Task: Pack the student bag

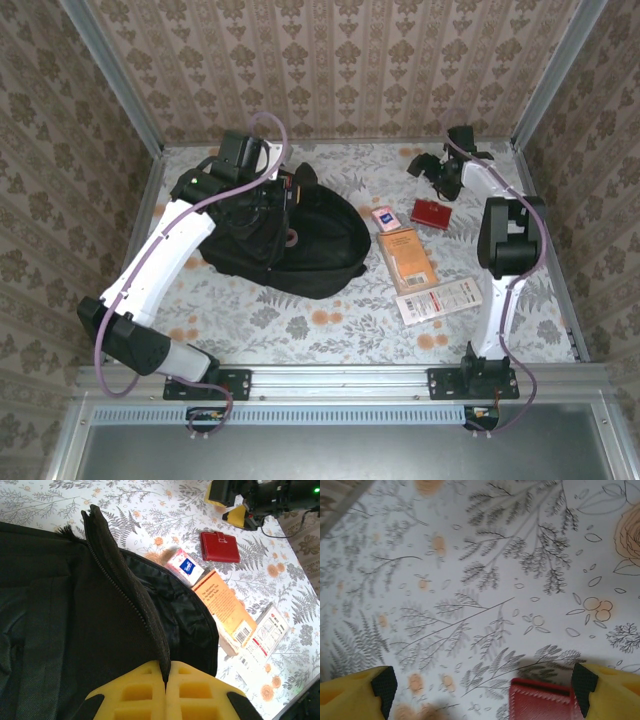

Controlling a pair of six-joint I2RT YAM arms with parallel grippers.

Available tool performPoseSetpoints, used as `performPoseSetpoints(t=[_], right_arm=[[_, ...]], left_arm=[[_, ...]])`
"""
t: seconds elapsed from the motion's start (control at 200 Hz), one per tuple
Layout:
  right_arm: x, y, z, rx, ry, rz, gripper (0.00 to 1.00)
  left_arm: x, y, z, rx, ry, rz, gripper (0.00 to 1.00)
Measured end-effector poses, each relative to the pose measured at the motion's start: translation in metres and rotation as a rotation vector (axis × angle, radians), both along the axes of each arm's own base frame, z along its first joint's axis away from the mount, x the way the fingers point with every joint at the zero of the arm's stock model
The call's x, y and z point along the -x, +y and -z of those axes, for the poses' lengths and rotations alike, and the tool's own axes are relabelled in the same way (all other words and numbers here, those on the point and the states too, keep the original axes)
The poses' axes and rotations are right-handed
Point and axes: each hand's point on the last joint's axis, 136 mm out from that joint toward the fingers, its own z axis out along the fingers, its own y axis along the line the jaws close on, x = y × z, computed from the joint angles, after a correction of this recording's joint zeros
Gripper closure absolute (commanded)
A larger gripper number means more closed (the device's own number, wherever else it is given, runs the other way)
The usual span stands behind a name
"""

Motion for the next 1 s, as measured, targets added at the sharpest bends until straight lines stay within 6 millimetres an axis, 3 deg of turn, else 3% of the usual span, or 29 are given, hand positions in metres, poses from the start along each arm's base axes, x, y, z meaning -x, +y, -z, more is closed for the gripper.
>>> performPoseSetpoints(t=[0.2, 0.425, 0.57, 0.8, 1.0], right_arm=[[-0.012, -0.013, 0.01, -0.023, 0.036, -0.015, 0.0], [0.0, -0.015, 0.023, -0.056, 0.093, -0.016, 0.0], [0.015, -0.011, 0.043, -0.071, 0.148, -0.023, 0.0], [0.036, -0.007, 0.04, -0.1, 0.122, -0.024, 0.01], [0.08, 0.004, 0.04, -0.157, 0.149, 0.001, 0.04]], left_arm=[[0.002, -0.002, -0.001, 0.011, 0.006, 0.013, 1.0], [0.004, -0.004, -0.001, 0.019, 0.011, 0.023, 1.0], [0.005, -0.005, -0.001, 0.024, 0.014, 0.03, 1.0], [0.007, -0.008, -0.001, 0.024, 0.016, 0.039, 1.0], [0.008, -0.008, 0.002, 0.021, 0.023, 0.04, 1.0]])
